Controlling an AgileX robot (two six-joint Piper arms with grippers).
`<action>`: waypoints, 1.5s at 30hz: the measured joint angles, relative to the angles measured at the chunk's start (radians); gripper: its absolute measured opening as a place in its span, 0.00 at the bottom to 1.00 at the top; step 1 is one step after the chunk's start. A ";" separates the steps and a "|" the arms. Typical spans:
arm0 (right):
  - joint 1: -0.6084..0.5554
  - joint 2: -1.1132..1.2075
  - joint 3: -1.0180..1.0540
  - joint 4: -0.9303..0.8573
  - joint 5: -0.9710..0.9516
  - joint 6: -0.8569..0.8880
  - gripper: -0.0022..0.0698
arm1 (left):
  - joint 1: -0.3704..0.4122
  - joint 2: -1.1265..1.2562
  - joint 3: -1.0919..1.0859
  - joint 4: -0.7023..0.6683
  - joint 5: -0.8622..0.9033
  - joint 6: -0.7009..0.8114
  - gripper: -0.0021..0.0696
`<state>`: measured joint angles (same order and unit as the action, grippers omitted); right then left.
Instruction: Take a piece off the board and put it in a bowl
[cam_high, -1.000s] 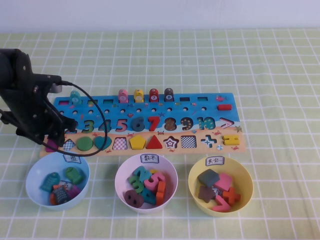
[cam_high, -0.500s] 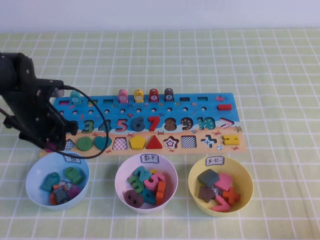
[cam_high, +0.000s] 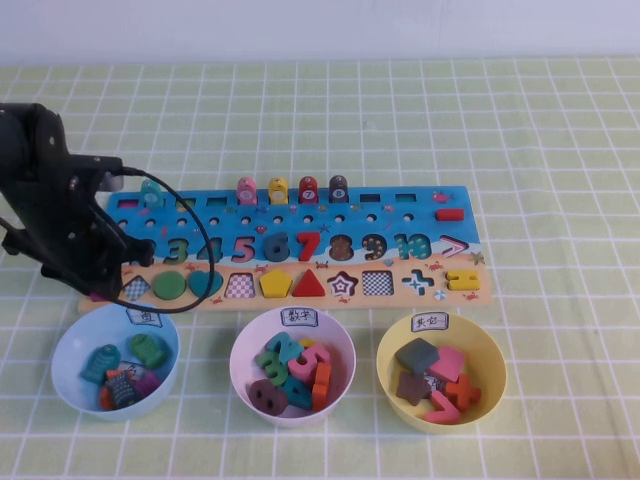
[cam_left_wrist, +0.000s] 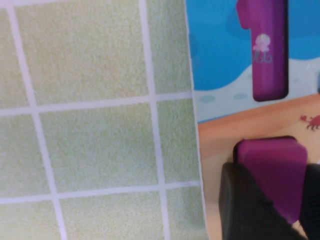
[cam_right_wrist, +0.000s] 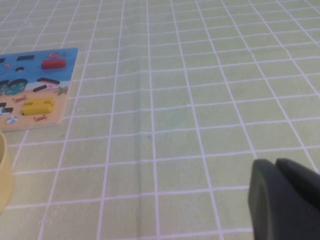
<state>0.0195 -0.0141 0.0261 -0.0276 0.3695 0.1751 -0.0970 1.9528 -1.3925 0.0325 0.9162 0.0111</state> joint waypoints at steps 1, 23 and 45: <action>0.000 0.000 0.000 0.000 0.000 0.000 0.01 | 0.000 -0.007 -0.002 0.000 0.000 0.000 0.30; 0.000 0.000 0.000 0.000 0.000 0.000 0.01 | -0.187 -0.174 -0.202 -0.046 0.278 0.151 0.29; 0.000 0.000 0.000 0.000 0.000 0.000 0.01 | -0.732 -0.019 -0.209 -0.117 0.089 0.211 0.29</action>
<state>0.0195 -0.0141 0.0261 -0.0276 0.3695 0.1751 -0.8287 1.9338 -1.6014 -0.0845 1.0051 0.2220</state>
